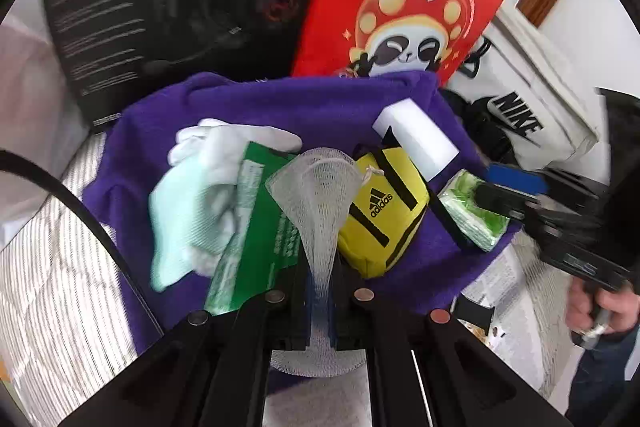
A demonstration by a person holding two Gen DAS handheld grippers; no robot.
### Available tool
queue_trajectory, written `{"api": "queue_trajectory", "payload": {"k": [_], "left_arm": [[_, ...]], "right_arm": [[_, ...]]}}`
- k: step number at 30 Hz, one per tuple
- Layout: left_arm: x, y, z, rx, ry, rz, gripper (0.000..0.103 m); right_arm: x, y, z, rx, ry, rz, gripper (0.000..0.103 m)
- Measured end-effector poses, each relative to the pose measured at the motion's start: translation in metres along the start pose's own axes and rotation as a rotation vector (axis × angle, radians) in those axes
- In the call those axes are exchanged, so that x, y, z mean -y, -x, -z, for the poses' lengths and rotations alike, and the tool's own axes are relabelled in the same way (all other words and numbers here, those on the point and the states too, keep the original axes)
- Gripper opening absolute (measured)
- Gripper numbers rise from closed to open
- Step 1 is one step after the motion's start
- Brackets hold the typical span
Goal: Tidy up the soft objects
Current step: 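Lower the strap with the right tool and mesh bag with the left onto the towel, then open both tools releasing the strap and mesh bag, then lift away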
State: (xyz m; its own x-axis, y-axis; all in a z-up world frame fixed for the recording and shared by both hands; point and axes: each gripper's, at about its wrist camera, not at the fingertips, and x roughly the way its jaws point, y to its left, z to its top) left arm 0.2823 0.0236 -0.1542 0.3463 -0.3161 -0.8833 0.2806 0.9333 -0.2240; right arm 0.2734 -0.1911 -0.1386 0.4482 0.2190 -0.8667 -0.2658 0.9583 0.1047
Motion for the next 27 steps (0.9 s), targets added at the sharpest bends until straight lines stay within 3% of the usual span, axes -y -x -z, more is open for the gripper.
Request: {"api": "queue_trajectory", "payload": {"k": [3, 8, 12, 18, 27], "left_arm": [[0.002, -0.010, -0.001, -0.014, 0.011, 0.001, 0.012], [0.003, -0.007, -0.001, 0.006, 0.021, -0.034, 0.034], [0.008, -0.002, -0.002, 0.014, 0.004, -0.088, 0.066], [0.005, 0.009, -0.008, 0.036, 0.010, -0.251, 0.068], [0.003, 0.047, 0.026, 0.056, 0.016, -0.264, 0.069]], "right_arm": [[0.004, 0.016, 0.011, 0.015, -0.006, 0.001, 0.046], [0.004, 0.035, 0.034, 0.016, 0.019, 0.007, 0.047], [0.001, 0.040, 0.049, 0.008, 0.024, -0.006, 0.047], [-0.003, 0.046, 0.078, -0.018, 0.019, -0.027, 0.047], [-0.011, 0.037, 0.107, -0.070, 0.033, -0.066, 0.048]]}}
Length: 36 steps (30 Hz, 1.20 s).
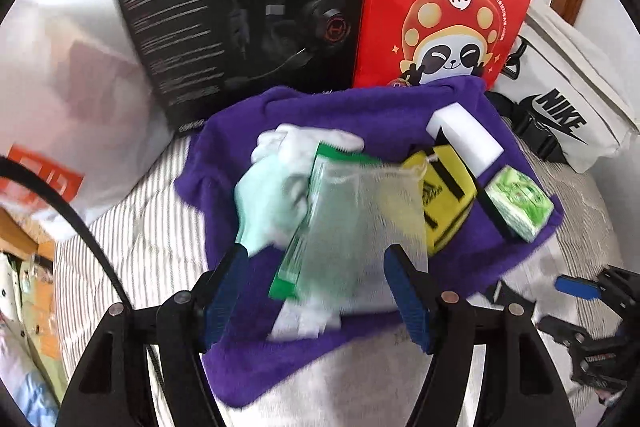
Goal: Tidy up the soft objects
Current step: 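Open both tools releasing the strap and mesh bag, then lift away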
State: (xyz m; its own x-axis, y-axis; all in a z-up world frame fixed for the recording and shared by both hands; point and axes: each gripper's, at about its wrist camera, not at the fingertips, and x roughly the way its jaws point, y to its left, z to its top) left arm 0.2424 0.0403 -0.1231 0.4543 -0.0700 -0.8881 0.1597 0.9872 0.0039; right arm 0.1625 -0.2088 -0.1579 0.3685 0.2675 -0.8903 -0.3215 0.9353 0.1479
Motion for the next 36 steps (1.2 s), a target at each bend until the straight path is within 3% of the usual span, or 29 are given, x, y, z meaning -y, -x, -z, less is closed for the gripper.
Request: {"api": "queue_trajectory", "payload": {"k": [7, 10, 12, 14, 18, 22, 31, 33, 36], "left_arm": [[-0.011, 0.027, 0.049, 0.000, 0.037, 0.021, 0.071], [-0.014, 0.032, 0.069, -0.002, 0.050, 0.006, 0.071], [-0.016, 0.033, 0.080, -0.014, 0.065, 0.014, 0.071], [-0.018, 0.035, 0.091, -0.022, 0.082, 0.021, 0.071], [-0.018, 0.040, 0.108, -0.025, 0.104, 0.040, 0.071], [-0.011, 0.045, 0.119, -0.023, 0.087, 0.050, 0.071], [0.016, 0.042, 0.136, -0.041, 0.058, 0.121, 0.071], [0.027, 0.040, 0.137, -0.045, 0.035, 0.142, 0.071], [0.052, 0.034, 0.136, -0.044, -0.044, 0.111, 0.071]], "right_arm": [[-0.007, -0.032, 0.002, -0.046, 0.041, 0.004, 0.048], [-0.013, -0.041, 0.000, -0.021, 0.080, 0.016, 0.048], [-0.018, -0.044, 0.001, -0.015, 0.105, 0.040, 0.043], [-0.026, -0.046, 0.002, -0.003, 0.161, 0.088, 0.025], [-0.026, -0.044, 0.002, -0.017, 0.167, 0.059, 0.021], [-0.025, -0.027, 0.005, -0.007, 0.125, 0.022, 0.021], [-0.014, 0.017, 0.043, 0.023, 0.052, 0.047, 0.021], [-0.009, 0.023, 0.054, 0.023, 0.031, 0.045, 0.021], [0.003, 0.034, 0.069, 0.031, -0.013, 0.052, 0.021]]}}
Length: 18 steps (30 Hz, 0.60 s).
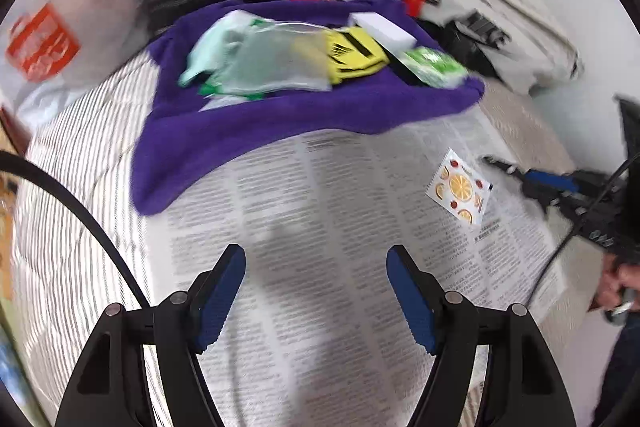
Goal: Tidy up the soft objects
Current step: 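Open both tools releasing the strap and mesh bag, then lift away, then grasp the orange-print snack packet on the newspaper with the left tool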
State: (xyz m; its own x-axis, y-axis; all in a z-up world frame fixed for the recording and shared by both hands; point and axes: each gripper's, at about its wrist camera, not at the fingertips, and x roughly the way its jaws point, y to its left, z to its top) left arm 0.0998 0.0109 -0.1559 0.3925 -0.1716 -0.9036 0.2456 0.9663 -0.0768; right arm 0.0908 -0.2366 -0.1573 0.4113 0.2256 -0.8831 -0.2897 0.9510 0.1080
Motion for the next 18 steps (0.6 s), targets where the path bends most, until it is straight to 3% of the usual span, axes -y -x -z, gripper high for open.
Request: {"api": "queue_trajectory", "payload": {"k": [7, 18], "left_arm": [[0.054, -0.019, -0.015, 0.004, -0.163, 0.061, 0.072], [0.100, -0.046, -0.035, -0.013, -0.265, 0.113, 0.076]], "right_arm": [[0.019, 0.027, 0.016, 0.038, -0.082, 0.025, 0.021], [0.044, 0.059, 0.026, 0.083, -0.161, 0.070, 0.021]]}}
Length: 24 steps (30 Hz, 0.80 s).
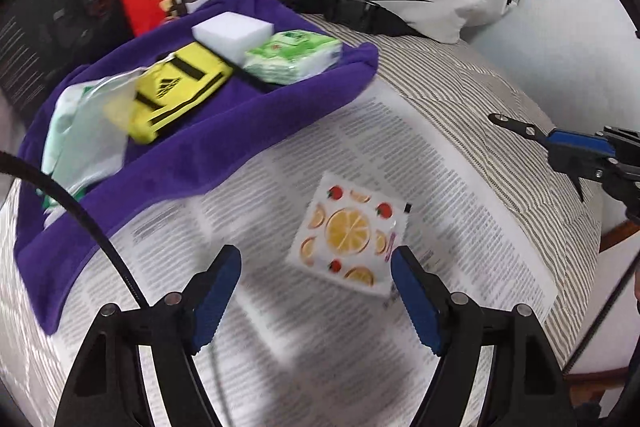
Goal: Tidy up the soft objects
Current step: 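Grasp the orange-print snack packet on the newspaper with the left tool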
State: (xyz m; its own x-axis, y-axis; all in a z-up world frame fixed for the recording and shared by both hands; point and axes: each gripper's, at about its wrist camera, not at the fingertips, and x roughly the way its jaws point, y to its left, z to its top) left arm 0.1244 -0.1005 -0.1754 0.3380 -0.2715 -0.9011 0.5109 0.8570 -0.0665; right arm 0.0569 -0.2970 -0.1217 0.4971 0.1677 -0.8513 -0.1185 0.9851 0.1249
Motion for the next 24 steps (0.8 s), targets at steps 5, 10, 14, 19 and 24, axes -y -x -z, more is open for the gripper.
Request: {"api": "queue_trajectory", "payload": {"k": [5, 10, 14, 19, 24], "left_arm": [[0.011, -0.016, -0.009, -0.023, -0.070, 0.019, 0.079], [0.025, -0.026, -0.011, -0.043, -0.165, -0.013, 0.087], [0.023, -0.031, -0.013, -0.036, -0.161, -0.005, 0.096], [0.024, -0.028, -0.013, -0.010, -0.156, 0.001, 0.071], [0.028, -0.021, -0.012, -0.004, -0.160, 0.008, 0.042]], "right_arm": [[0.005, 0.006, 0.002, 0.004, -0.014, 0.005, 0.021], [0.009, 0.007, 0.005, 0.002, -0.018, -0.001, 0.021], [0.013, 0.005, 0.007, -0.004, -0.031, -0.002, 0.021], [0.016, 0.001, 0.011, -0.015, -0.035, -0.005, 0.021], [0.016, -0.002, 0.012, -0.023, -0.039, -0.009, 0.021]]}}
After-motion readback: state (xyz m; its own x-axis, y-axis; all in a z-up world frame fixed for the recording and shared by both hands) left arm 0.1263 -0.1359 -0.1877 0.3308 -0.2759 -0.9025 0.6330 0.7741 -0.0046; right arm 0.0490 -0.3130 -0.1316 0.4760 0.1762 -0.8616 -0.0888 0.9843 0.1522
